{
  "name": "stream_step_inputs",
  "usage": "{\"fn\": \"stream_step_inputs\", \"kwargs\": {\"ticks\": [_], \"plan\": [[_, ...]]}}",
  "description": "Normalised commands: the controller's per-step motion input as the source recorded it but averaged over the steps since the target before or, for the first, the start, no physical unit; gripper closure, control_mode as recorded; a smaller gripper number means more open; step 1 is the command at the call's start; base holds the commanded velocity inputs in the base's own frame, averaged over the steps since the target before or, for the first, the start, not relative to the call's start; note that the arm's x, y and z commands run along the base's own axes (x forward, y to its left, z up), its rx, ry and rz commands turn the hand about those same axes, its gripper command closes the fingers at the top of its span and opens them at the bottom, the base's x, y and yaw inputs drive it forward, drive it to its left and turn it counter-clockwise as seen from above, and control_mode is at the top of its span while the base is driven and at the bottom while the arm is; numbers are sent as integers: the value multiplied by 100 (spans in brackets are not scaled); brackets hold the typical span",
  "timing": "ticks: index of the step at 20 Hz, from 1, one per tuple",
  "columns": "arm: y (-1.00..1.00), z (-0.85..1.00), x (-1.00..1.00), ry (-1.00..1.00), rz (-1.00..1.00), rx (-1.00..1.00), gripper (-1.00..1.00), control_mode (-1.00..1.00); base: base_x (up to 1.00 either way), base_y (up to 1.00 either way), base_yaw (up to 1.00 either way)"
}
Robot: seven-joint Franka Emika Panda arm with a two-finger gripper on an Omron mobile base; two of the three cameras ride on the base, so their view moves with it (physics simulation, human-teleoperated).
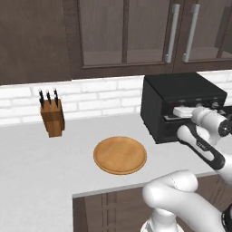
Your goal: Pick up the kebab skewer and baguette bread, and place them inside the toaster oven. Close the toaster oven door and start by setting the timer.
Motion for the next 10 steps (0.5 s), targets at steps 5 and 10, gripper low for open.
{"fn": "stream_step_inputs", "kwargs": {"ticks": [5, 10], "plan": [[-2, 0, -1, -8, 0, 0, 100, -100, 0, 0, 0], [0, -10, -9, -19, 1, 0, 100, -100, 0, 0, 0]]}}
